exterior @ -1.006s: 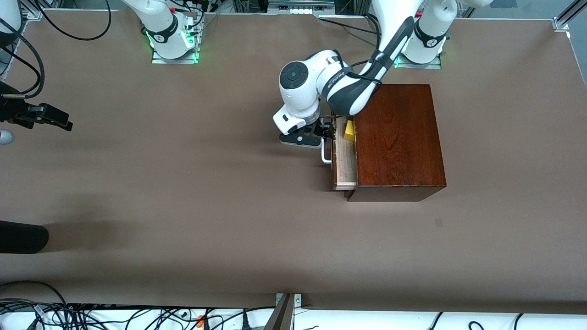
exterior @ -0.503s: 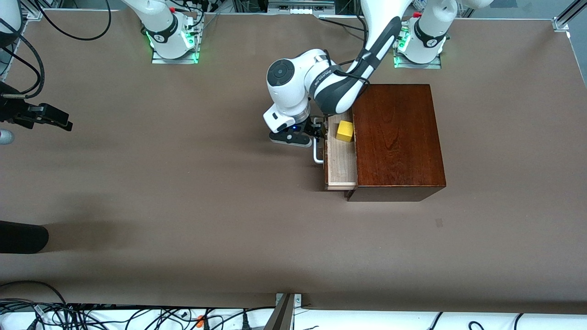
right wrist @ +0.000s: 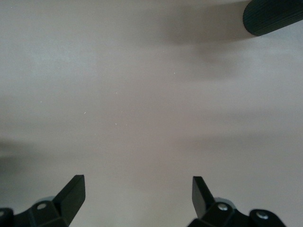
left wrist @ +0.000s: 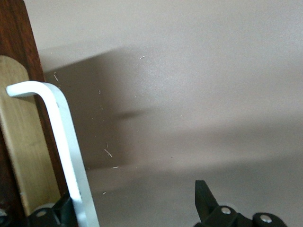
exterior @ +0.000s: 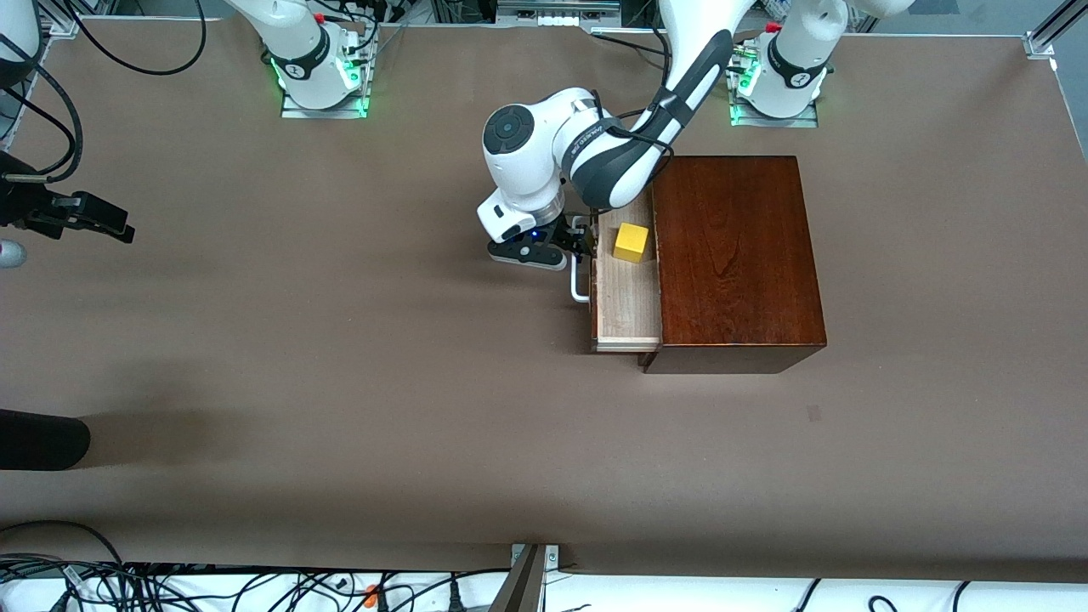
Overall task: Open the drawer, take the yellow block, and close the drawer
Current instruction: 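Pull the drawer out of the wooden box with the left gripper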
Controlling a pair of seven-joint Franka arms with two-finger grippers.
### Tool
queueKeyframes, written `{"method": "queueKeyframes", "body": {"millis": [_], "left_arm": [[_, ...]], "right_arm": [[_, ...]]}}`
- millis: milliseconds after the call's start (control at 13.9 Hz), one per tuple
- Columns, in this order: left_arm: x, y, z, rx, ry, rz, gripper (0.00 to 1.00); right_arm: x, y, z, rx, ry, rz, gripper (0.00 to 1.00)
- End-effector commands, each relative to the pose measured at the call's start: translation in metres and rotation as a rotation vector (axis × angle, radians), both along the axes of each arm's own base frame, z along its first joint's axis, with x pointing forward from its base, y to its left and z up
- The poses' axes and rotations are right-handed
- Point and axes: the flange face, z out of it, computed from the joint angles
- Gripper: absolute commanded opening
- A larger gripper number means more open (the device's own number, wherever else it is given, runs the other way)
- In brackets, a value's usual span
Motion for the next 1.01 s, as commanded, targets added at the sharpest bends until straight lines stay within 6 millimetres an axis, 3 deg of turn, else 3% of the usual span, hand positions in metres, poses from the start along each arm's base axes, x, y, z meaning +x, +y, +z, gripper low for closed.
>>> {"method": "queueKeyframes", "body": {"millis": [0, 431, 647, 934], "left_arm": [[-0.035, -0.062, 0.004, -0.121, 0.007, -0.021, 1.00], [-0.036, -0.066, 0.000, -0.127, -0.018, -0.031, 1.00], [-0.030, -0.060, 0.013, -0.129, -0.019, -0.024, 1.00], [-0.017, -0.037, 0.022, -0.048, -0.001, 0.009, 1.00]], "right_arm": [[-0.004, 0.000, 0.008, 0.009, -0.006, -0.006, 1.00], [-0.004, 0.000, 0.008, 0.009, -0.006, -0.006, 1.00], [-0.004, 0.001, 0.008, 0.009, -0.006, -0.005, 1.00], [-0.004, 0.000, 0.008, 0.009, -0.006, -0.008, 1.00]]}}
